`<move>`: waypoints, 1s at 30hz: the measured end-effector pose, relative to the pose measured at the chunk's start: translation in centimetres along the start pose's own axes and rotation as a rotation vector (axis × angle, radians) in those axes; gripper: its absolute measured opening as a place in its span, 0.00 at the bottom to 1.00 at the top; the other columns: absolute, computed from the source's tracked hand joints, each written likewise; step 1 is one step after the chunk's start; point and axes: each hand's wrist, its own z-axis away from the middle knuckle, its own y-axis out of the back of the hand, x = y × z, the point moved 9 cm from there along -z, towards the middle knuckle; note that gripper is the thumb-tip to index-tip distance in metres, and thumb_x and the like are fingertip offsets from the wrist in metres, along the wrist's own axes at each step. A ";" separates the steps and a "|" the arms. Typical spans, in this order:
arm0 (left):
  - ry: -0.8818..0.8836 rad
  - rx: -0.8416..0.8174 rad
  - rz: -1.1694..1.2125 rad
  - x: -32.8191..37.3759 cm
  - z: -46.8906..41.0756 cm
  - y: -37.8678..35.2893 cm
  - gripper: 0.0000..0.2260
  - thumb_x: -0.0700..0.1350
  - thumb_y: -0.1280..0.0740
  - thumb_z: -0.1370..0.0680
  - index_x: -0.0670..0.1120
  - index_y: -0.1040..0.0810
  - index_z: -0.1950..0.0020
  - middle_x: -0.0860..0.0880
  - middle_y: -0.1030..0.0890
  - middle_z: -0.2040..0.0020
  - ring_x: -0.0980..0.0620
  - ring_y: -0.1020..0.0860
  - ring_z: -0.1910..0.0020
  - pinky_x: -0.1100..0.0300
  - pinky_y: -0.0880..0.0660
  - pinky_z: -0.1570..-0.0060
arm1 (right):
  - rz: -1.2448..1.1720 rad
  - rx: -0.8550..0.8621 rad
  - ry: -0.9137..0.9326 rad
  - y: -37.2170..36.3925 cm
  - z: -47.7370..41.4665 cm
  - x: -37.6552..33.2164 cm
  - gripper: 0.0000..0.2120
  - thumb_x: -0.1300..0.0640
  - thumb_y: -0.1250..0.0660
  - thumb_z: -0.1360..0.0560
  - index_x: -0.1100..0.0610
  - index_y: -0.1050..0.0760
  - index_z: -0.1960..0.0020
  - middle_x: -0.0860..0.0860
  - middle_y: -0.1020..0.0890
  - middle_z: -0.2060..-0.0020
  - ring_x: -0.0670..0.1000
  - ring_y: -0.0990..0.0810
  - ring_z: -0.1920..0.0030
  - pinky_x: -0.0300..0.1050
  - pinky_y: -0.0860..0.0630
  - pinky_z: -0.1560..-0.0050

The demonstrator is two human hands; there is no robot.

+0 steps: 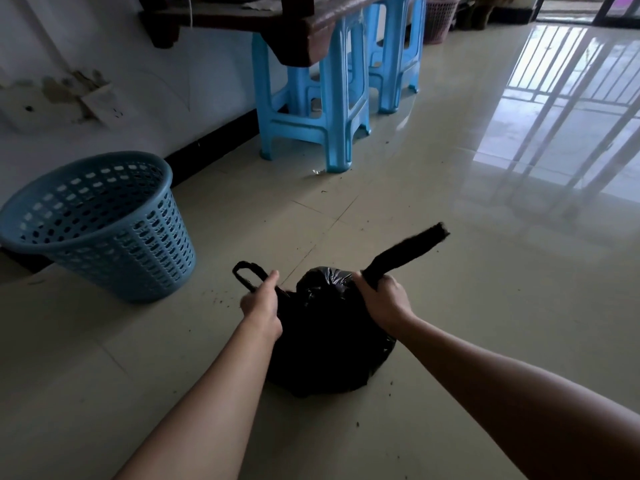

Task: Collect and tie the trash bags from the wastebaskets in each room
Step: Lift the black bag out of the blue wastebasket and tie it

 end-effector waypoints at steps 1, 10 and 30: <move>0.032 -0.057 0.016 -0.7 0.2 -0.5 0.13 0.50 0.34 0.22 0.40 0.26 0.58 0.41 0.21 0.61 0.44 0.21 0.63 0.51 0.21 0.61 | -0.129 0.042 -0.004 0.5 -0.2 -0.5 0.24 0.39 0.41 0.22 0.59 0.20 0.52 0.55 0.17 0.55 0.57 0.18 0.52 0.48 0.23 0.51; -0.068 -0.082 -0.047 1.8 0.0 -1.2 0.18 0.47 0.43 0.18 0.43 0.32 0.67 0.48 0.27 0.81 0.48 0.28 0.72 0.58 0.29 0.66 | -1.096 -0.051 -0.268 1.7 -1.0 -4.4 0.22 0.48 0.48 0.17 0.63 0.23 0.52 0.58 0.14 0.61 0.56 0.14 0.60 0.47 0.20 0.59; -0.709 -0.594 -0.658 13.6 9.4 -9.3 0.03 0.42 0.29 0.26 0.48 0.19 0.54 0.49 0.15 0.58 0.59 0.18 0.59 0.61 0.29 0.56 | 0.729 -0.307 0.395 -3.5 2.1 -8.7 0.32 0.26 0.53 0.27 0.51 0.25 0.55 0.51 0.23 0.66 0.54 0.25 0.64 0.45 0.34 0.67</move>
